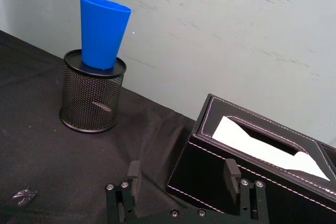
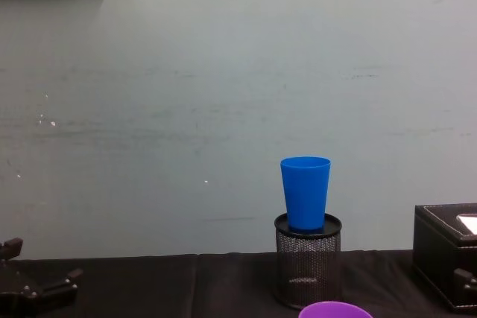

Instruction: Pick up one cup with a gripper and tap it against the other cup.

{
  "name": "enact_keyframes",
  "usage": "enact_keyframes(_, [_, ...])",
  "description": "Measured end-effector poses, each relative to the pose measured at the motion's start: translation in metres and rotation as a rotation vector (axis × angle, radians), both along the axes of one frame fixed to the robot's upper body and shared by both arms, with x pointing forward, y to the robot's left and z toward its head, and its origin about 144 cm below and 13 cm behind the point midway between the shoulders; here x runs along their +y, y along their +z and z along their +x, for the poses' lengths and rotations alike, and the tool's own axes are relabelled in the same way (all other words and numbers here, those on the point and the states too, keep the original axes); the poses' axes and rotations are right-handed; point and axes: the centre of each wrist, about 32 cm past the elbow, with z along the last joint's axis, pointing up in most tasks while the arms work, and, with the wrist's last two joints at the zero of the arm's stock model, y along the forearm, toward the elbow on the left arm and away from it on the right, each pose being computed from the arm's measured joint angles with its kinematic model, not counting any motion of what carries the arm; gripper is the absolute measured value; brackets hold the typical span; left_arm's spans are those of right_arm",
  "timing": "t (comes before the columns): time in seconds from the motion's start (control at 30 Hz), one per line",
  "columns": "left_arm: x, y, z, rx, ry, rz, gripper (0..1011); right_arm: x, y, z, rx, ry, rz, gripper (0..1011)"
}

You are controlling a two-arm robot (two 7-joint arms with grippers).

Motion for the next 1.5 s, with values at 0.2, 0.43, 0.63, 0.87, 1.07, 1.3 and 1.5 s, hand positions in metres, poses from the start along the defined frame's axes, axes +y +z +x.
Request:
enact_keyframes(0.2, [0.0,0.0,0.0,0.0,0.0,0.0,1000,0.0,0.0,0.0,0.0,0.0,0.0,1003])
enact_keyframes(0.43, [0.0,0.0,0.0,0.0,0.0,0.0,1000,0.0,0.0,0.0,0.0,0.0,0.0,1003])
enact_keyframes(0.63, [0.0,0.0,0.0,0.0,0.0,0.0,1000,0.0,0.0,0.0,0.0,0.0,0.0,1003])
enact_keyframes(0.87, [0.0,0.0,0.0,0.0,0.0,0.0,1000,0.0,0.0,0.0,0.0,0.0,0.0,1003])
enact_keyframes(1.07, [0.0,0.0,0.0,0.0,0.0,0.0,1000,0.0,0.0,0.0,0.0,0.0,0.0,1003])
enact_keyframes(1.3, [0.0,0.0,0.0,0.0,0.0,0.0,1000,0.0,0.0,0.0,0.0,0.0,0.0,1003])
enact_keyframes(1.5, [0.0,0.0,0.0,0.0,0.0,0.0,1000,0.0,0.0,0.0,0.0,0.0,0.0,1002])
